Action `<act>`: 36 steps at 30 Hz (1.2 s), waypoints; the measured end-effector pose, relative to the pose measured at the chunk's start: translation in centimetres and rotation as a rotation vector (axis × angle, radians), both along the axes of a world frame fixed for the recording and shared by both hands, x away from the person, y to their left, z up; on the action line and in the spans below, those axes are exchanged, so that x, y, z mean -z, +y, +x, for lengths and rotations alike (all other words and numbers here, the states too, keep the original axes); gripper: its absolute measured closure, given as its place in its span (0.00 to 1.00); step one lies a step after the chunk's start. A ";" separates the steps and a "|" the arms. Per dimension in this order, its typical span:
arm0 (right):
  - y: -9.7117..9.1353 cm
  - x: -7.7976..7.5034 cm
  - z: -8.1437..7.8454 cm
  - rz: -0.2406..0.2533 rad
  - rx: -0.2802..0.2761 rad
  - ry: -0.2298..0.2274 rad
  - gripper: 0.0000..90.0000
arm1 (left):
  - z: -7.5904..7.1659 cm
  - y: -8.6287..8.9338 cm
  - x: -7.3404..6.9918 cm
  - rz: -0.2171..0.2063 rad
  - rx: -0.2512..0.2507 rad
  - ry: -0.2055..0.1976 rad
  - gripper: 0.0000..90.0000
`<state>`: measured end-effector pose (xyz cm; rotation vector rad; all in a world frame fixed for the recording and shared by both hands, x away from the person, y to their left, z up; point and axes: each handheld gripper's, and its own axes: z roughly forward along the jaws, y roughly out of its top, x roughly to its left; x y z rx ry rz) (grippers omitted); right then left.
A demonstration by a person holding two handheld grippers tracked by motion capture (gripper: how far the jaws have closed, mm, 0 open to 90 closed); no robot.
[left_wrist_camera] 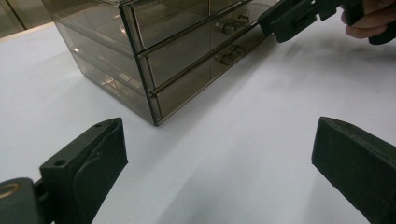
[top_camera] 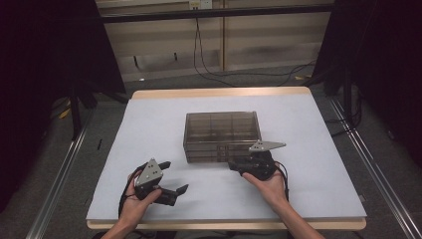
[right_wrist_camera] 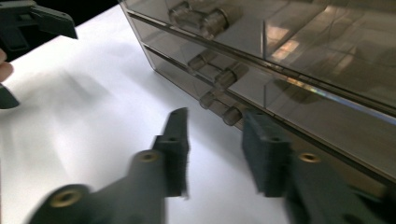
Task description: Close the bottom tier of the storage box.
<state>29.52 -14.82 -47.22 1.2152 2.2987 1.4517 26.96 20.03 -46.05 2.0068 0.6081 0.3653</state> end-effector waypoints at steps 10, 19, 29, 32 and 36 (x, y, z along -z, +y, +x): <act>-1.5 -1.6 -1.6 -0.005 0.010 -0.020 0.29 | 0.0 0.0 0.0 0.012 0.001 -0.007 0.04; -4.9 -2.5 -3.7 0.015 0.034 -0.036 0.15 | 0.0 -0.1 0.1 0.006 -0.003 0.002 0.04; -9.3 -2.9 -6.0 0.029 0.107 -0.057 0.08 | 0.1 0.0 0.2 0.022 -0.015 0.020 0.03; -10.2 -2.7 -6.4 0.018 0.131 -0.065 0.08 | 0.2 0.0 0.2 0.015 -0.015 0.019 0.03; -11.9 -2.2 -7.1 0.003 0.184 -0.067 0.08 | 0.2 0.1 0.1 0.015 -0.011 0.017 0.03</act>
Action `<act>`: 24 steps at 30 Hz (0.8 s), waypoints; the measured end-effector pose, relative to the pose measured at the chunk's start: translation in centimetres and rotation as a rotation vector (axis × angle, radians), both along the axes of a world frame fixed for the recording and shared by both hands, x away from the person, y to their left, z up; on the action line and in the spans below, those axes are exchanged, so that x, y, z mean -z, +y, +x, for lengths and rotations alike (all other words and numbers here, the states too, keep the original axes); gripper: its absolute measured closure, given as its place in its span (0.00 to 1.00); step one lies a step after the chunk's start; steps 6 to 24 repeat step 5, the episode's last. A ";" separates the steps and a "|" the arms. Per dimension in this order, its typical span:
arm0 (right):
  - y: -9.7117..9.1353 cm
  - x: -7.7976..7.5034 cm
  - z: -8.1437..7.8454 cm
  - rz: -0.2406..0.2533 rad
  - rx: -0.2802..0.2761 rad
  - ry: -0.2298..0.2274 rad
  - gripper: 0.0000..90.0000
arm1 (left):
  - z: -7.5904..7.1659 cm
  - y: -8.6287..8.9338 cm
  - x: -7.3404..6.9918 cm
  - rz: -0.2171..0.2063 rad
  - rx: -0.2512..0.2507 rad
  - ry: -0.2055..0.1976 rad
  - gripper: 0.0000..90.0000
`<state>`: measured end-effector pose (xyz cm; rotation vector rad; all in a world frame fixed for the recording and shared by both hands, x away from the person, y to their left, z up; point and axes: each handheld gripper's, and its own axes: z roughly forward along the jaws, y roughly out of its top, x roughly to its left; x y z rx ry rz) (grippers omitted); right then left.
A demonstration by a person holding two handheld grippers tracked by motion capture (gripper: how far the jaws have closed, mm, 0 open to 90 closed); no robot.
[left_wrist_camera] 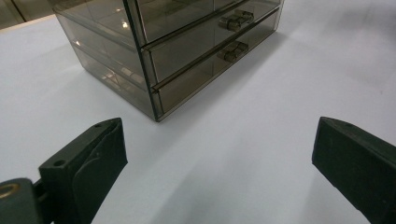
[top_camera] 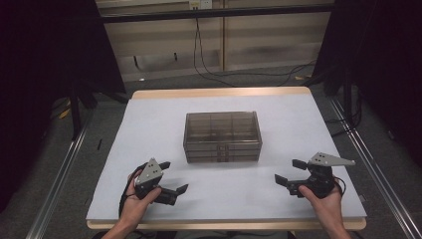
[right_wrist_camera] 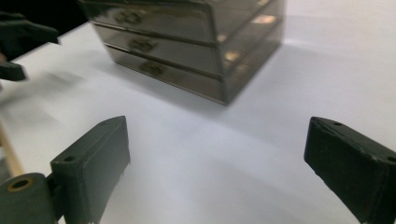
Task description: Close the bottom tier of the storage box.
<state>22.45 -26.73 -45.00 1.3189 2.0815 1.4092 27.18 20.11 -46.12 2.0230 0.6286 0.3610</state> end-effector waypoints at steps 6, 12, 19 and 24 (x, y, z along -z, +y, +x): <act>-1.2 1.0 0.4 -0.054 0.052 0.010 0.08 | 0.1 -0.1 0.0 0.005 0.001 0.000 0.03; -1.2 1.0 0.4 -0.054 0.052 0.010 0.08 | 0.1 -0.1 0.0 0.005 0.001 0.000 0.03; -1.2 1.0 0.4 -0.054 0.052 0.010 0.08 | 0.1 -0.1 0.0 0.005 0.001 0.000 0.03; -1.2 1.0 0.4 -0.054 0.052 0.010 0.08 | 0.1 -0.1 0.0 0.005 0.001 0.000 0.03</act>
